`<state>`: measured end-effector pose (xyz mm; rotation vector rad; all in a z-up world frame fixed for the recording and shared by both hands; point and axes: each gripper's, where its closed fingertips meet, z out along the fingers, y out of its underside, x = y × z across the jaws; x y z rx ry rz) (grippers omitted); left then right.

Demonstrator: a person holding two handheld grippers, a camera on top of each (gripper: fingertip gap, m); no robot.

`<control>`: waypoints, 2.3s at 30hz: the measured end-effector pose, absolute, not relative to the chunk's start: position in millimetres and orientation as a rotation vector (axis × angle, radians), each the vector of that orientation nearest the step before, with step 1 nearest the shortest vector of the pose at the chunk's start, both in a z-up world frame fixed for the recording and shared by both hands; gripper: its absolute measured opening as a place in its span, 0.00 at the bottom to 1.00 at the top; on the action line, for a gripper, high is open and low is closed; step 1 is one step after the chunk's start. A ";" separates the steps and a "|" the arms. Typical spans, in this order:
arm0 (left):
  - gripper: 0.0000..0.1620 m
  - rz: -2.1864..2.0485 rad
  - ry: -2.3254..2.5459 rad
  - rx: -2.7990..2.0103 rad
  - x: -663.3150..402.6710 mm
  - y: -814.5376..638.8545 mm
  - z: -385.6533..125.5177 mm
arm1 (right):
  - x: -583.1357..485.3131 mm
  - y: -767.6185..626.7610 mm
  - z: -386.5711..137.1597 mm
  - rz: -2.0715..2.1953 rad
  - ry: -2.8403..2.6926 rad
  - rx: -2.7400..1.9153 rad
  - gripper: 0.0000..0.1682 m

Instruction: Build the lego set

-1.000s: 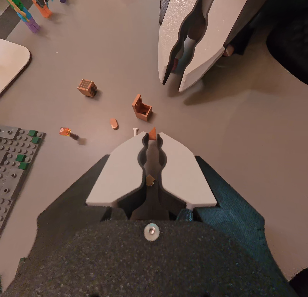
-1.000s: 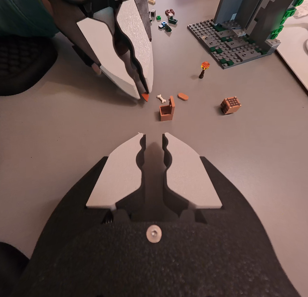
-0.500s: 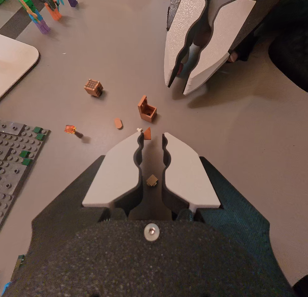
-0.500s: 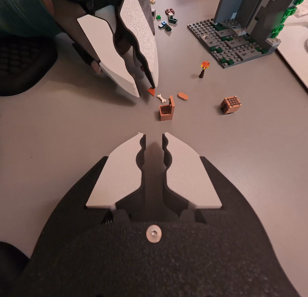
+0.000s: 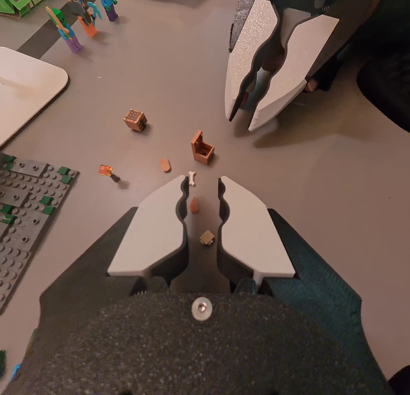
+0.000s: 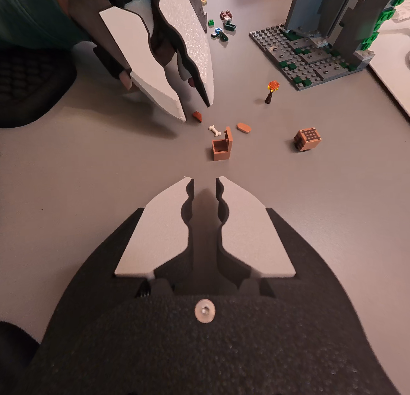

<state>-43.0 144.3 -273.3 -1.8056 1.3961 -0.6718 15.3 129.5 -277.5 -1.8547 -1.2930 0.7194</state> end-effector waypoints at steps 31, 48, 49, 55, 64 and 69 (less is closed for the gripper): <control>0.13 -0.625 1.344 -1.849 -59.5 159.6 -278.6 | 16.8 131.3 -272.8 0.729 -1.259 -1.837 0.11; 0.13 -0.606 1.428 -1.869 -75.5 158.3 -284.1 | 20.0 134.7 -265.7 0.676 -1.241 -1.814 0.10; 0.13 -0.610 1.443 -1.872 -74.0 156.4 -285.3 | 19.8 134.6 -265.1 0.676 -1.241 -1.812 0.10; 0.12 -0.632 1.505 -1.909 -60.7 145.4 -291.1 | 18.0 132.6 -263.5 0.674 -1.248 -1.803 0.10; 0.05 -0.612 1.488 -2.021 -58.8 148.3 -296.3 | 16.9 131.1 -262.4 0.672 -1.254 -1.798 0.10; 0.04 -0.715 1.351 -1.999 -65.8 158.9 -274.0 | 17.7 131.1 -261.4 0.665 -1.253 -1.793 0.10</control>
